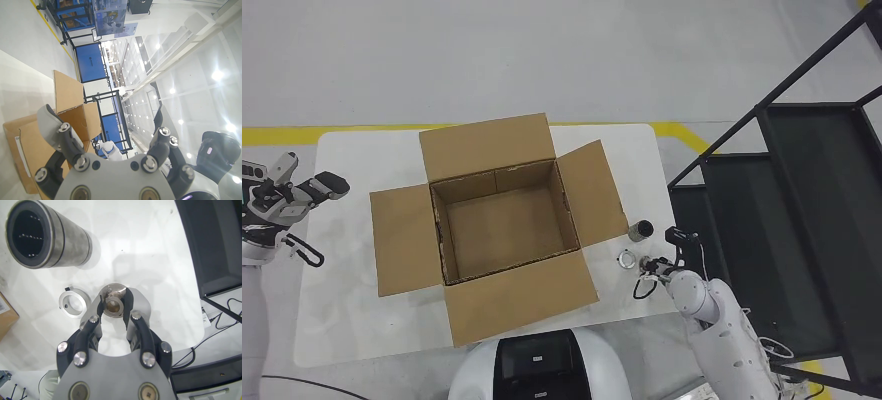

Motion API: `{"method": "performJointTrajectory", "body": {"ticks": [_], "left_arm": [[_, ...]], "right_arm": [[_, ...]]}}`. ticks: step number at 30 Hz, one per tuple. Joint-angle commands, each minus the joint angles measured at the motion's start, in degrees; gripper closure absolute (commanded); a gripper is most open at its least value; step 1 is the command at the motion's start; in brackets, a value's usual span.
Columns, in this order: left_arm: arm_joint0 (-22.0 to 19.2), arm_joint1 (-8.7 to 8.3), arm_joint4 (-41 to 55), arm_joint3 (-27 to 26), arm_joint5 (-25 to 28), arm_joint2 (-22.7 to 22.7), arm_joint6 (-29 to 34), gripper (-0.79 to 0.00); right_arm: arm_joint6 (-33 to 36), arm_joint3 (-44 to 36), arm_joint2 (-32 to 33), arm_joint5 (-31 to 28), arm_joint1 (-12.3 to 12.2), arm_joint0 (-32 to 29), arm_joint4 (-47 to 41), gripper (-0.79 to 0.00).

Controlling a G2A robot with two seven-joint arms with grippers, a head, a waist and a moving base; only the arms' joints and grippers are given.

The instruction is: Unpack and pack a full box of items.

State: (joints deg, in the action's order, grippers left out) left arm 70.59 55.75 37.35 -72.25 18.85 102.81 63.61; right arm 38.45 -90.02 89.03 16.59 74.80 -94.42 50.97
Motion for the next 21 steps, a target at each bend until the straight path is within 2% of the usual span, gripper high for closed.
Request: {"method": "performJointTrajectory", "body": {"ticks": [1,2,4,11,21], "left_arm": [[0.0,0.00,0.0,0.0,0.0,0.0,0.0,-0.785],[0.0,0.00,0.0,0.0,0.0,0.0,0.0,-0.785],[0.0,0.00,0.0,0.0,0.0,0.0,0.0,-0.785],[0.0,0.00,0.0,0.0,0.0,0.0,0.0,-0.785],[0.0,0.00,0.0,0.0,0.0,0.0,0.0,-0.785]], "right_arm": [[0.1,0.3,-0.2,0.1,0.0,0.4,0.1,-0.249],[0.2,0.4,-0.3,0.2,0.0,0.5,0.2,-0.206],[0.4,0.4,-0.4,0.5,-0.1,0.7,0.5,0.000],[1.0,-4.8,0.4,0.8,-0.3,-1.1,0.4,0.000],[-0.1,-22.9,5.7,-1.2,-0.9,-9.9,-3.3,0.000]]}}
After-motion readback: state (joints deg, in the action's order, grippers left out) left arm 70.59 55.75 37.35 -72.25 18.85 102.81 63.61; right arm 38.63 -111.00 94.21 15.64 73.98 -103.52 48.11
